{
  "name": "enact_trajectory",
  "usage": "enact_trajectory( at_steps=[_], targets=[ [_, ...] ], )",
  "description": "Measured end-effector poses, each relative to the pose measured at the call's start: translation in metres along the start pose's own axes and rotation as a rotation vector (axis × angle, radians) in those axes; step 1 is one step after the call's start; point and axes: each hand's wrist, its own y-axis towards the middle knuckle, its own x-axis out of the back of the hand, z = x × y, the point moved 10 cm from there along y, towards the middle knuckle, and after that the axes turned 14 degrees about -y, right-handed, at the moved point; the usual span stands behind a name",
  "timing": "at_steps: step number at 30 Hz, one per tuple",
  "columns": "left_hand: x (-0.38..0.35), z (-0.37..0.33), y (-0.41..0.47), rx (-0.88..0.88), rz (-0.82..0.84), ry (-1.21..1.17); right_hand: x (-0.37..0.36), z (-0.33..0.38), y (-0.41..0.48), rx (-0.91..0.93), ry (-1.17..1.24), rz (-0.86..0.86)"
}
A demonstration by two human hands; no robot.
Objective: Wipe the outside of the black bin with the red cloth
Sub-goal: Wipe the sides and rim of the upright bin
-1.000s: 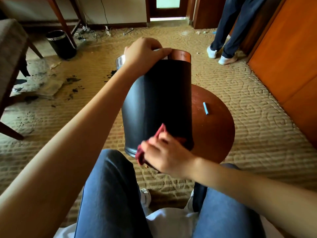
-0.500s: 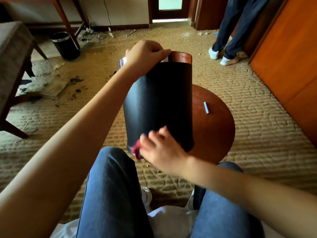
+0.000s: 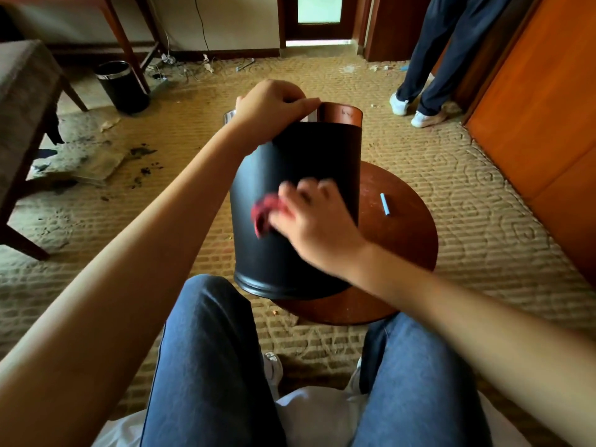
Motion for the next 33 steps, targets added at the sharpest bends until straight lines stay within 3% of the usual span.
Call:
enact_trajectory(
  at_steps=[3,8,10,14,17,22,27,31,33],
  targets=[
    [0.001,0.002,0.002,-0.009,0.012,0.000,-0.003,0.048,-0.073,0.280,0.159,0.127],
    [0.013,0.003,-0.002,-0.044,-0.038,0.075,-0.008,-0.012,-0.125,0.262,0.185,0.197],
    [0.012,-0.003,0.001,-0.041,-0.057,0.163,-0.018,-0.059,-0.135,0.137,0.119,0.240],
    [-0.018,-0.034,0.002,-0.105,-0.125,0.474,-0.020,-0.134,-0.128,-0.298,0.131,0.250],
    [-0.030,-0.046,0.001,-0.118,-0.209,0.483,-0.019,-0.159,-0.112,-0.540,0.216,0.206],
    [-0.049,-0.062,-0.005,-0.188,-0.193,0.459,-0.039,-0.184,-0.109,-0.861,0.407,0.255],
    [-0.065,-0.073,-0.013,-0.252,-0.158,0.353,-0.064,-0.213,-0.125,-1.140,0.496,0.309],
    [-0.050,-0.041,-0.007,-0.185,-0.101,0.050,-0.070,-0.230,-0.148,-1.452,0.606,0.245],
    [-0.040,-0.022,-0.002,-0.149,-0.073,-0.089,-0.073,-0.234,-0.152,-1.511,0.671,0.208]
  ],
)
